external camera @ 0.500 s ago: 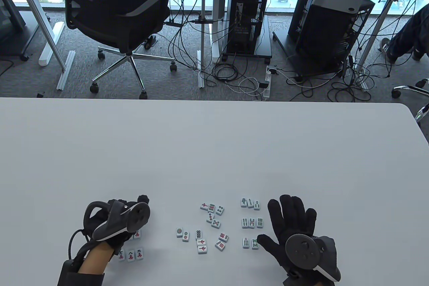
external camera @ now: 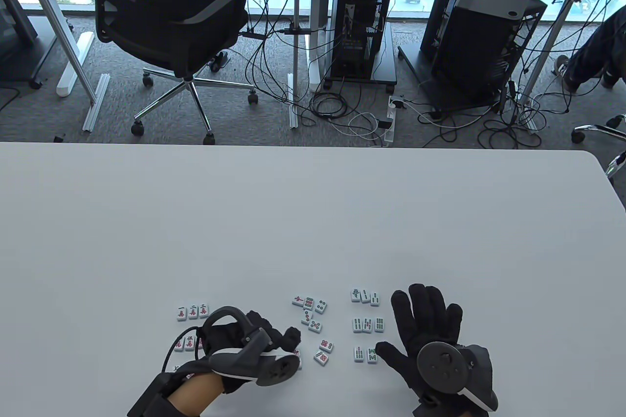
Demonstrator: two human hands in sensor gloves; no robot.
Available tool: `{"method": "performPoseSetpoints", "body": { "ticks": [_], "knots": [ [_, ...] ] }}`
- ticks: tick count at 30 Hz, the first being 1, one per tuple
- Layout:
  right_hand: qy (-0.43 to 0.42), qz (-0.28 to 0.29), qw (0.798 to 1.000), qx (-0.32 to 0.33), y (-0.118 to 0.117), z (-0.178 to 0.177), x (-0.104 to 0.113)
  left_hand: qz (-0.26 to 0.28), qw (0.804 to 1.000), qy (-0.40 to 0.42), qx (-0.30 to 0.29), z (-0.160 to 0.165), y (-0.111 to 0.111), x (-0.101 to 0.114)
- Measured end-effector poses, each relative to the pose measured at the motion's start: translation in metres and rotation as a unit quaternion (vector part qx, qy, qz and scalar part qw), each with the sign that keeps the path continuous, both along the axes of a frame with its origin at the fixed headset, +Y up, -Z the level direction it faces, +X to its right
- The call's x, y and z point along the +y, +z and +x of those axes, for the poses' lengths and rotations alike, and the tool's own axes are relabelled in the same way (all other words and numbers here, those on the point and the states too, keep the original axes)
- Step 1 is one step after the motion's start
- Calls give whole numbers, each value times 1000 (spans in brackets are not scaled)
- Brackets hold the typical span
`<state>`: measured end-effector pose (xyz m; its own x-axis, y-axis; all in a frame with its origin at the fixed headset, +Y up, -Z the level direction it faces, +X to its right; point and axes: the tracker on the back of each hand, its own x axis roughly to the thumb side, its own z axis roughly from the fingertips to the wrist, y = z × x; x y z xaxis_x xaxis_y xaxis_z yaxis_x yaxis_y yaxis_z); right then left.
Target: Mahjong suit sorting
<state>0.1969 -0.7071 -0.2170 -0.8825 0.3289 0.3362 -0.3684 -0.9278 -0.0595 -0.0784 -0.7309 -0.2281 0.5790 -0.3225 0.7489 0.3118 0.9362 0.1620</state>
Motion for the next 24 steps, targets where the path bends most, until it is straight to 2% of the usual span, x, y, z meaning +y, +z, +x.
{"method": "performPoseSetpoints", "body": {
  "ticks": [6, 15, 24],
  "knots": [
    [-3, 1, 1000, 4, 0, 0, 0, 10, 998, -52, -46, 23, 4, -19],
    [-5, 0, 1000, 4, 1, 0, -1, 12, 995, -87, -55, 39, 4, -28],
    [-4, 0, 1000, 3, 1, 0, 0, 8, 994, -91, -53, 41, 0, -33]
  ]
}}
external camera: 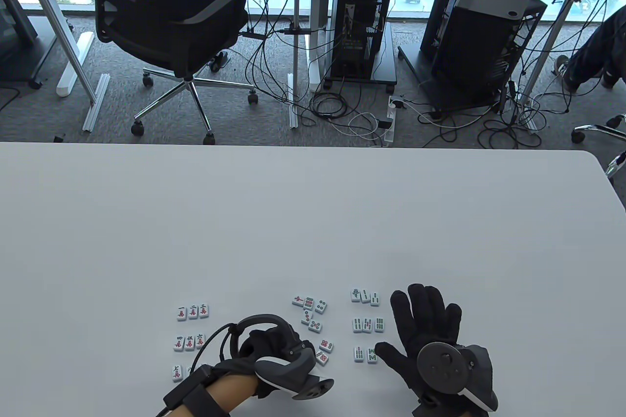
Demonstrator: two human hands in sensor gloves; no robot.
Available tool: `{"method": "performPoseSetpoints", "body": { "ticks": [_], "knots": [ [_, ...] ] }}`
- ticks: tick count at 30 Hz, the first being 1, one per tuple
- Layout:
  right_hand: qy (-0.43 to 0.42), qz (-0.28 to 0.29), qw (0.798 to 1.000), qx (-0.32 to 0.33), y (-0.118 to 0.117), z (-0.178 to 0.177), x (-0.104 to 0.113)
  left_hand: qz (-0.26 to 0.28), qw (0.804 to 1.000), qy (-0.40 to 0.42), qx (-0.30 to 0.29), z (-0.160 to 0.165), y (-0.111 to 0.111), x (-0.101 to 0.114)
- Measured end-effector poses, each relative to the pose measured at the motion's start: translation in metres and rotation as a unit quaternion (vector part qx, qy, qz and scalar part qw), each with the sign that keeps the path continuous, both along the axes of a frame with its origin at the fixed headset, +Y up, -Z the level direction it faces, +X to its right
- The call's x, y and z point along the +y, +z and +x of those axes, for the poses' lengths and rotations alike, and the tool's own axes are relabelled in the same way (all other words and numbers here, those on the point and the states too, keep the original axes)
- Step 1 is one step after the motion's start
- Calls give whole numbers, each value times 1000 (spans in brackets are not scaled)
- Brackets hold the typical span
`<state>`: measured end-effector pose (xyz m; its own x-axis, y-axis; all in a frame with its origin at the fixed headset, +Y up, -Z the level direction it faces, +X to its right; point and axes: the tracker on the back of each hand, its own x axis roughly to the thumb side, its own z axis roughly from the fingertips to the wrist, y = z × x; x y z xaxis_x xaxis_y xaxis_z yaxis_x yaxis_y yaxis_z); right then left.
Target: Mahjong suit sorting
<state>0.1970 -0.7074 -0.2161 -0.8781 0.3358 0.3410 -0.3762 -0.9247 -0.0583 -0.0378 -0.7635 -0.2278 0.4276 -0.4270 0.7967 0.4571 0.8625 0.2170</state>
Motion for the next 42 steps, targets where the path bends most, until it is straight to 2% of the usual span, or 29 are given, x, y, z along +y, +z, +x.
{"method": "performPoseSetpoints", "body": {
  "ticks": [8, 12, 18, 22, 25, 28, 31, 34, 38, 42],
  "knots": [
    [0, 0, 1000, 0, 0, 0, 0, -9, 1000, -10, 10, -6, -4, 2],
    [0, 0, 1000, 1, 0, 0, 0, 0, 1000, -2, -6, -3, -3, -1],
    [0, 0, 1000, 1, 0, 0, 0, -15, 1000, 25, 4, -4, -8, 3],
    [-2, 1, 1000, -1, 0, 1, 0, -6, 996, 62, 56, -19, -10, 29],
    [-3, 1, 1000, -2, 0, 1, 0, -20, 983, 78, 165, -50, -28, 50],
    [-1, 2, 1000, -1, 0, 0, 0, -43, 963, 104, 247, -82, -43, 56],
    [0, 2, 1000, -1, 0, 1, 0, -55, 945, 125, 299, -110, -50, 50],
    [2, 1, 1000, -2, 0, 1, 0, -55, 938, 87, 332, -129, -51, 33],
    [3, 1, 1000, 0, 0, 0, 0, -72, 930, 78, 353, -143, -50, 11],
    [5, 0, 1000, 0, 0, 0, 0, -62, 932, 62, 352, -145, -47, 1]
  ]
}}
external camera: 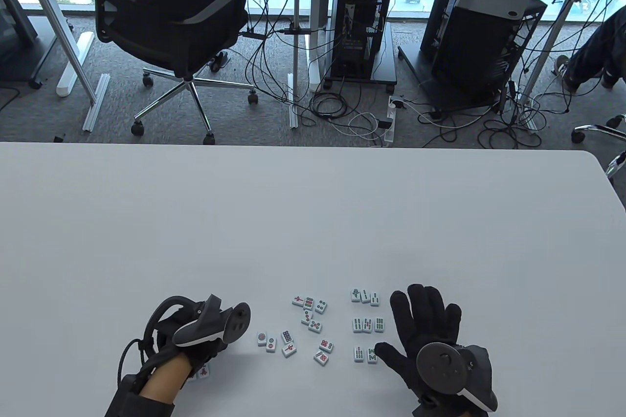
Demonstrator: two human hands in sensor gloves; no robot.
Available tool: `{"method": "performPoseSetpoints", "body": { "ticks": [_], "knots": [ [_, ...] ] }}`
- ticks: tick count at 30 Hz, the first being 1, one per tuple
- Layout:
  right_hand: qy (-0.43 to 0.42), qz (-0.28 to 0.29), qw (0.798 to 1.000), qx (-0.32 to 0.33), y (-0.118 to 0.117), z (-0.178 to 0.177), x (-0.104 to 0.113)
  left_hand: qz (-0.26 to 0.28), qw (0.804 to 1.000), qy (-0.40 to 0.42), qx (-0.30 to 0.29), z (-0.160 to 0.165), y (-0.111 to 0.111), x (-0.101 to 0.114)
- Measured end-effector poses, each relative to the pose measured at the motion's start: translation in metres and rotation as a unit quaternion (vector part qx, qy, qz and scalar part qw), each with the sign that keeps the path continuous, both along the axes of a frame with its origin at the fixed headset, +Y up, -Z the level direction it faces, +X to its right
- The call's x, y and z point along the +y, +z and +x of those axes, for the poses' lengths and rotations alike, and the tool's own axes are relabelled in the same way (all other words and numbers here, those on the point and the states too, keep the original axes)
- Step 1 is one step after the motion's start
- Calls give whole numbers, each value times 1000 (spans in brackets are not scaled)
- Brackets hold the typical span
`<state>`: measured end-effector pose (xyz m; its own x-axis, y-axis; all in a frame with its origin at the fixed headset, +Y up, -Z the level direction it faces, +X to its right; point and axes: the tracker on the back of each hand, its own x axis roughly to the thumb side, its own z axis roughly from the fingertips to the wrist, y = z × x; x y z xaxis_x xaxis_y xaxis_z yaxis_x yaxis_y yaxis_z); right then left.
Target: Mahjong suit sorting
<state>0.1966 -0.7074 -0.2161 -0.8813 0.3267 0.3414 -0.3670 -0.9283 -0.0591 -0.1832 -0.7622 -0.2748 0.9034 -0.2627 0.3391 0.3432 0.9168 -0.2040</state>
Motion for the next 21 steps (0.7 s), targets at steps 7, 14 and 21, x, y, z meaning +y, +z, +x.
{"method": "performPoseSetpoints", "body": {
  "ticks": [7, 14, 21],
  "knots": [
    [-1, -1, 1000, -1, 0, 0, 0, 17, 999, -25, -12, 9, 6, 8],
    [2, -2, 1000, 0, 0, -1, 0, 117, 972, -8, -201, 68, 32, 21],
    [1, -1, 1000, 3, 0, -2, 0, 98, 948, -81, -290, 115, 34, 5]
  ]
}}
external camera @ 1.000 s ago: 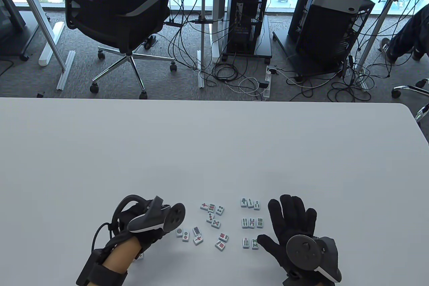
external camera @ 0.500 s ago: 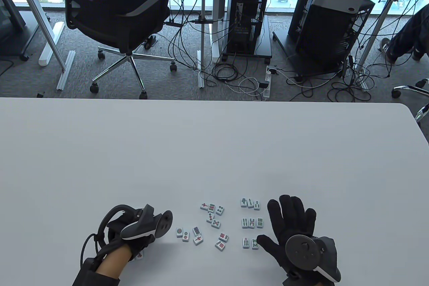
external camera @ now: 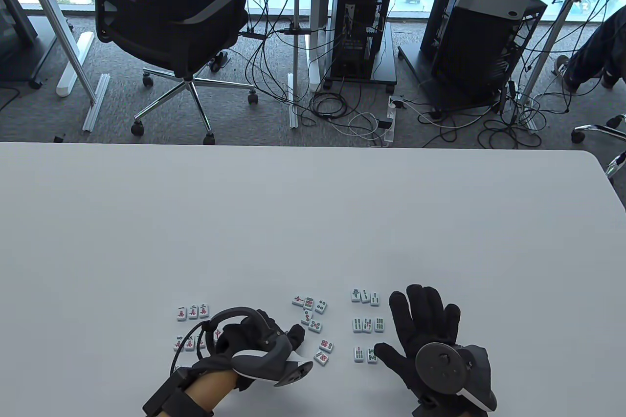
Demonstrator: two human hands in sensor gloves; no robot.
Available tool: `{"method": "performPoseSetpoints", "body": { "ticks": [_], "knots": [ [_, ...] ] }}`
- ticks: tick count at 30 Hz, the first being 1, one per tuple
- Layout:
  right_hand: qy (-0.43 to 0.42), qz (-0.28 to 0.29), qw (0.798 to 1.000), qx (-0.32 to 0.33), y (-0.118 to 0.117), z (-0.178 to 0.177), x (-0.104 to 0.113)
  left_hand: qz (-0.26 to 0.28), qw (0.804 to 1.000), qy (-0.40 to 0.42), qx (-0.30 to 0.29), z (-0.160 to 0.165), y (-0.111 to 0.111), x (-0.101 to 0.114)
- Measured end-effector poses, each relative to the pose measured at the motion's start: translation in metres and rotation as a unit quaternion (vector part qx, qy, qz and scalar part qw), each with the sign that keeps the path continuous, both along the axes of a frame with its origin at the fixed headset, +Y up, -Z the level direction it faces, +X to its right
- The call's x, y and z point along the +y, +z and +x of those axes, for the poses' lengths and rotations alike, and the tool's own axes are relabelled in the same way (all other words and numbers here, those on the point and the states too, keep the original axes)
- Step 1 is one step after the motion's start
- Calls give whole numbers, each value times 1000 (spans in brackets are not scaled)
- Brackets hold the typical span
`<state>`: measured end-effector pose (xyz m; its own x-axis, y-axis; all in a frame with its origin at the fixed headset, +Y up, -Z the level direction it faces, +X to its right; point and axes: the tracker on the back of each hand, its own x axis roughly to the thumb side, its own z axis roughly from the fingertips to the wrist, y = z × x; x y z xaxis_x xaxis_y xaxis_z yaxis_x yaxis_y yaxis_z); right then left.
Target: Mahjong suit sorting
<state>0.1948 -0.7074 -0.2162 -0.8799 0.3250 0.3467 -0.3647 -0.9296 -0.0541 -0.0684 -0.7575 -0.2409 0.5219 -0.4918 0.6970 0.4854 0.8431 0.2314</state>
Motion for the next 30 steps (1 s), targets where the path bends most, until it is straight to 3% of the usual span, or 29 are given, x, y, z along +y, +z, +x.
{"method": "performPoseSetpoints", "body": {
  "ticks": [14, 18, 25, 30],
  "knots": [
    [0, -2, 1000, 1, 0, -1, 0, -18, 1000, 4, -12, 14, -4, -8],
    [1, -1, 1000, 1, 0, -1, 0, -56, 998, 39, 11, 12, -10, -5],
    [1, -1, 1000, -1, 0, 0, 0, -67, 983, 157, 63, -6, -19, 31],
    [-3, -1, 1000, -1, 0, 0, 0, -49, 975, 161, 143, -44, -28, 48]
  ]
}}
